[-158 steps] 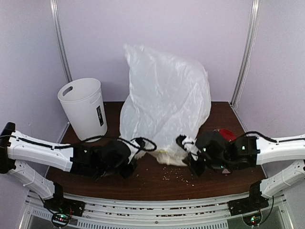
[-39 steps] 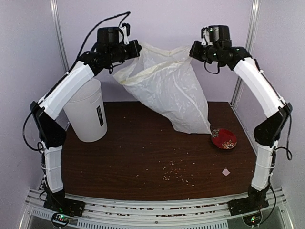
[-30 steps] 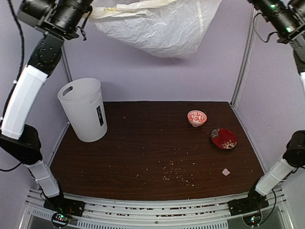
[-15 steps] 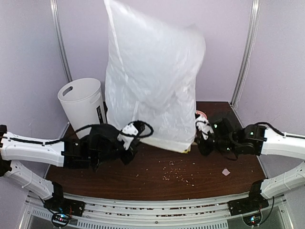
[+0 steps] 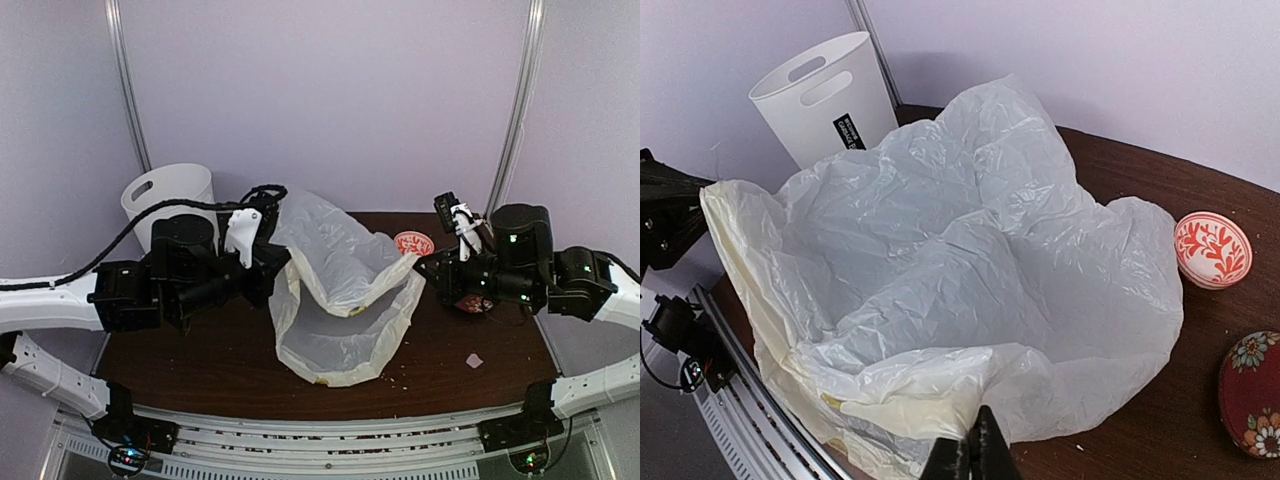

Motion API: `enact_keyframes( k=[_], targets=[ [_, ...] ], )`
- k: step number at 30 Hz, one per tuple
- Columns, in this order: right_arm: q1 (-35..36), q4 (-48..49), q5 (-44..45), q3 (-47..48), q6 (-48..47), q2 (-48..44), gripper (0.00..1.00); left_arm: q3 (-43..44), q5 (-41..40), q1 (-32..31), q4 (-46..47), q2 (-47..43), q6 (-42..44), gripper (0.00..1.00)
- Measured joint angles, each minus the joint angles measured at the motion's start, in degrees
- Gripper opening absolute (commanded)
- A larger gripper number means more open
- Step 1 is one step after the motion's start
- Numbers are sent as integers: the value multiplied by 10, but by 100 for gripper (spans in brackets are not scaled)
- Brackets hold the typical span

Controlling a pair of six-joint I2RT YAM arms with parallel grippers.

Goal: Put the trash bags into the trash bin

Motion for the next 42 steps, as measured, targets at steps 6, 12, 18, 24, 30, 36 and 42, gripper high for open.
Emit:
enact_keyframes(
  k=[6,12,18,24,30,36,42],
  targets=[
    [-1,-66,92,123,46,24,0,73,17,0,-52,6,17,76],
    [-10,-106,229,381,50,103,0,187,47,0,-89,-1,43,84],
    [-17,-80,294,468,-7,134,0,365,113,0,-146,33,93,93],
    [-54,-101,252,428,-15,194,0,532,232,-2,-210,150,111,96],
    [-62,-132,228,447,-13,243,0,490,168,-5,-238,151,99,96],
    [-69,-70,228,560,-45,214,0,460,-68,47,-256,42,47,86],
    [-69,-23,228,527,-51,167,0,479,-163,199,-376,-10,-63,84]
  ],
)
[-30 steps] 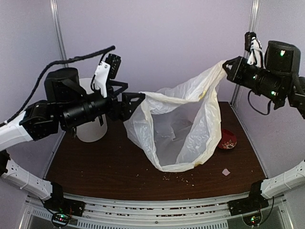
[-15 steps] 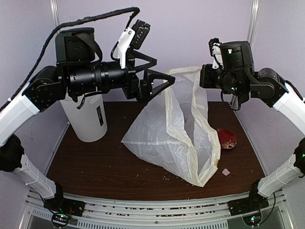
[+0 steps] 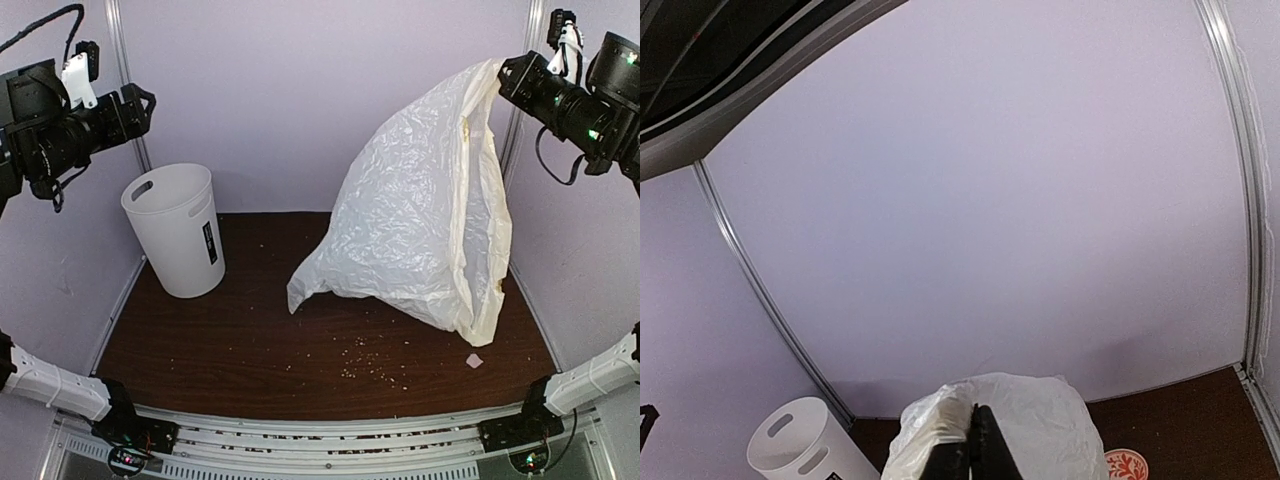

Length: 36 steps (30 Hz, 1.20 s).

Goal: Put the trash bags into the trash bin

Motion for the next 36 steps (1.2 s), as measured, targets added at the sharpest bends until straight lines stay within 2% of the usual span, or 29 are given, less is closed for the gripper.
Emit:
enact_keyframes(
  k=[3,9,12,19,21,25,30,33,36],
  targets=[
    [-2,11,0,-10,0,2,0,5,3,50,-70,12,-36,84],
    [-2,15,-7,-18,-16,26,0,16,47,147,-187,89,-94,82],
    [-2,20,-8,-18,-29,26,0,16,80,193,-217,108,-107,79],
    [-2,30,-9,-20,-43,25,0,31,145,316,-257,113,-110,80],
    [-2,38,-9,-29,-43,20,0,45,158,336,-268,122,-108,78],
    [-2,48,-9,-57,-43,6,0,48,195,380,-274,135,-107,64],
    [-2,59,-9,-90,-40,-7,0,37,229,418,-275,160,-111,59],
    [-2,63,-11,-107,-40,-13,0,34,236,429,-275,184,-117,58],
    [-3,63,-15,-111,-37,-14,0,34,241,438,-275,207,-123,63]
  ],
)
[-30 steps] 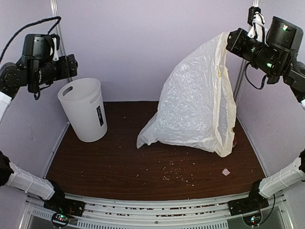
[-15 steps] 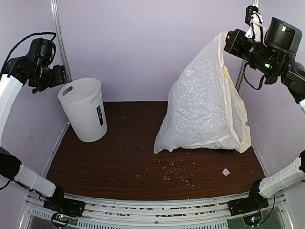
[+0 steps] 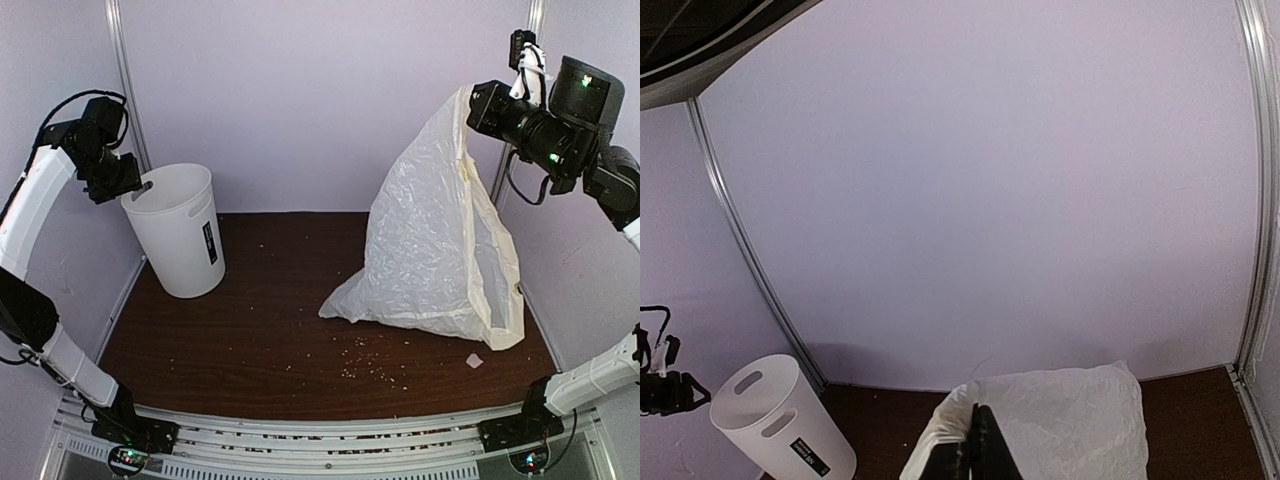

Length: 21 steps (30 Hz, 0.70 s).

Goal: Put the trash bags into the trash bin

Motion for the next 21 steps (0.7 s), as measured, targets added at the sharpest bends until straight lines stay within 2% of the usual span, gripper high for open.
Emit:
enact_keyframes(
  k=[7,10,21],
  targets=[
    [0,6,-10,-26,16,-25,0,10,2,49,3,26,-13,72],
    [0,7,-9,-46,23,-45,0,12,16,65,9,26,-12,67],
    [0,11,-8,-89,29,-90,0,79,106,125,43,90,9,62]
  ],
)
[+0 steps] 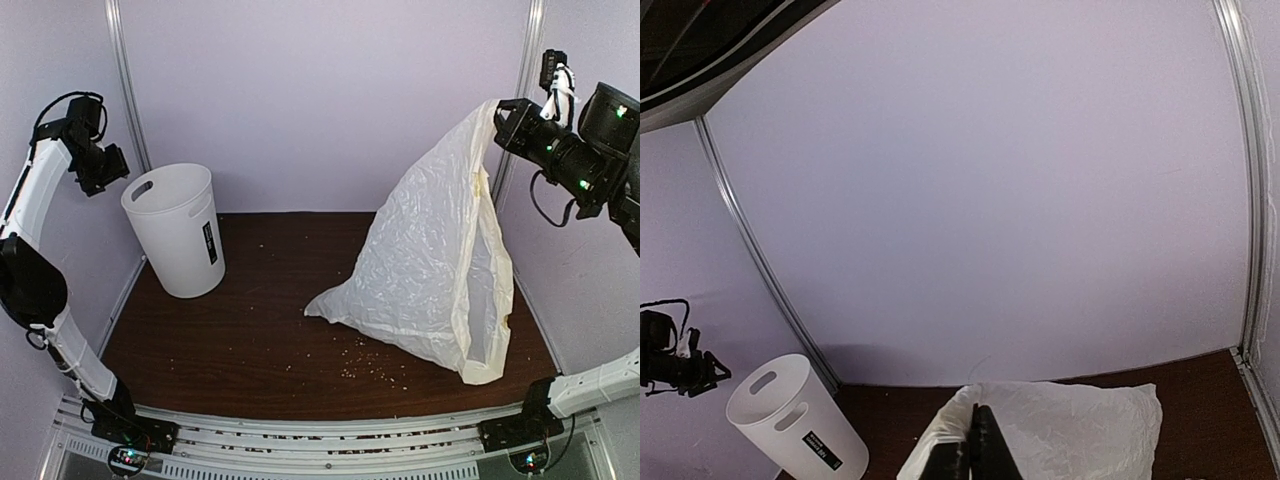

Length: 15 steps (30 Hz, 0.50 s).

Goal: Put the trash bags into the trash bin

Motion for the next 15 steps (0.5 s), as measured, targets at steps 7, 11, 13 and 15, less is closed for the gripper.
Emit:
enact_keyframes(
  k=[7,11,13,15],
  targets=[
    [0,-5,12,-27,7,-33,0,35,23,6,9,61,9,58],
    [0,-11,21,-37,12,-47,0,41,32,17,13,76,10,56],
    [0,-14,25,-44,16,-54,0,43,38,23,15,79,10,55],
    [0,-14,28,-49,21,-57,0,43,43,25,18,80,10,52]
  ],
)
